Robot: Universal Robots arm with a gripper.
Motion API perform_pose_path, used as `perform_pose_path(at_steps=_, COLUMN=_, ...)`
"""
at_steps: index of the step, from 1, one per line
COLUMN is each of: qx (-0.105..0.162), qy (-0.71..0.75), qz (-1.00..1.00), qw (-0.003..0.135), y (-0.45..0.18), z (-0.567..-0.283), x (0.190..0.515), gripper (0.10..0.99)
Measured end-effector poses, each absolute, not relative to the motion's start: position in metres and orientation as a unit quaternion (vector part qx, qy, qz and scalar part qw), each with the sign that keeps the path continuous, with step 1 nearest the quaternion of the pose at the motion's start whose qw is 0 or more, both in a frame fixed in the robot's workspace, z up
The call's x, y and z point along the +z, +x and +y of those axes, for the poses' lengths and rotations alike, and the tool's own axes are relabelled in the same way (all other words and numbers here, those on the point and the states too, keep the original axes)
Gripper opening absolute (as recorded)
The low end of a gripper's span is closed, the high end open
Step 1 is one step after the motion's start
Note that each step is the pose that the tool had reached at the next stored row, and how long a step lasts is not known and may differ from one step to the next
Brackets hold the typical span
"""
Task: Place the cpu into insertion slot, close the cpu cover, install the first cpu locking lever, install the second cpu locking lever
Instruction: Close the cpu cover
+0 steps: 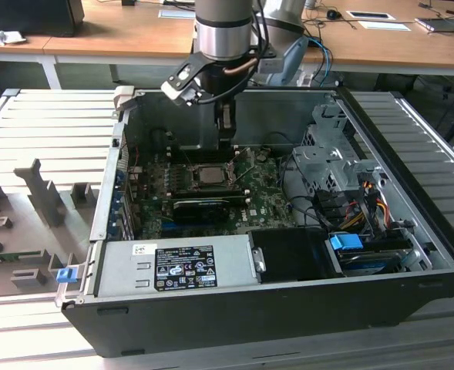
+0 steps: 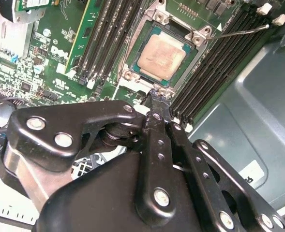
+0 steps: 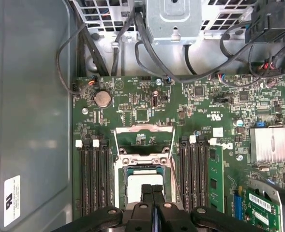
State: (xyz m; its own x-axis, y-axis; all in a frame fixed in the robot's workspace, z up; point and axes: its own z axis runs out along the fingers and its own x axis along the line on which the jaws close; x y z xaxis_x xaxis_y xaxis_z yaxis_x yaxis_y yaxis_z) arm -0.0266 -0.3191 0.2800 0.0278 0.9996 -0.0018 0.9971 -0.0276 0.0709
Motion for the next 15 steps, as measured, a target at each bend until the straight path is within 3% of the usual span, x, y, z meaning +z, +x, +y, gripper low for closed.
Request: perform_pose_path(at_steps=15, qx=0.022, qy=0.716, qz=0.698, qw=0.024, y=0.004, z=-0.319, x=0.281, gripper=0.106)
